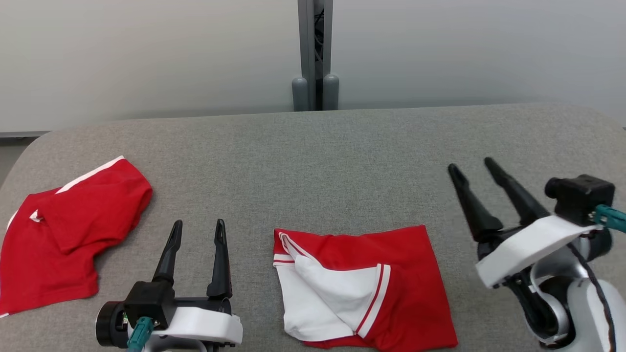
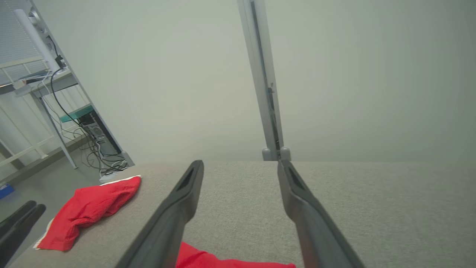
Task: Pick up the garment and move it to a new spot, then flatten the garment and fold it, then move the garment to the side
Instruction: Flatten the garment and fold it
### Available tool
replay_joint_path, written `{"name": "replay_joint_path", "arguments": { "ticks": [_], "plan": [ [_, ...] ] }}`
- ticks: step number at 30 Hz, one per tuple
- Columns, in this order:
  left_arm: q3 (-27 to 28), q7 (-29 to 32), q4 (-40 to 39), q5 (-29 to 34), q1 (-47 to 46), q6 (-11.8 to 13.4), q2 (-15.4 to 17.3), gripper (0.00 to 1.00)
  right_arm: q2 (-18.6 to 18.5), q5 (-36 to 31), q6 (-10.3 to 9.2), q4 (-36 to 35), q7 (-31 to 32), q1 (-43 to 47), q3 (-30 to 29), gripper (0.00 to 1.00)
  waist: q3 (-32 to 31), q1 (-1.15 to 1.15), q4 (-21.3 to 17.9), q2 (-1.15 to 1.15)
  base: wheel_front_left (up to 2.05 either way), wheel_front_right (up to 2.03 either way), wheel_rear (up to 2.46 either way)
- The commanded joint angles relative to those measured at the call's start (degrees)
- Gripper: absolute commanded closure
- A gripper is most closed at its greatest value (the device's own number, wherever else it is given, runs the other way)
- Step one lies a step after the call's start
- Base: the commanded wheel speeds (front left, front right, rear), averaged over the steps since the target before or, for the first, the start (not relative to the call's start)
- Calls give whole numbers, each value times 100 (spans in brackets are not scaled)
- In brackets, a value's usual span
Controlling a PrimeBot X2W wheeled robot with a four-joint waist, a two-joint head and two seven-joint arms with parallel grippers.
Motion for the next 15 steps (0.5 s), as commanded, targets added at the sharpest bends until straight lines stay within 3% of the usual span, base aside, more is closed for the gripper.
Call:
{"name": "replay_joint_path", "arguments": {
  "ticks": [1,7,15],
  "plan": [
    [16,-1,-29,49,-71,-19,18,0,-31,-58,3,-28,-107,2,-67,0,14,0,-18,0,0,0,0],
    [22,-1,-80,59,-78,-34,18,0,-351,-693,2,285,-1174,323,-277,0,70,0,-66,0,0,0,0],
    [47,-1,-89,107,29,-51,20,0,-235,-879,2,1244,-2385,587,-554,0,92,0,-119,0,0,0,0]
  ]
}}
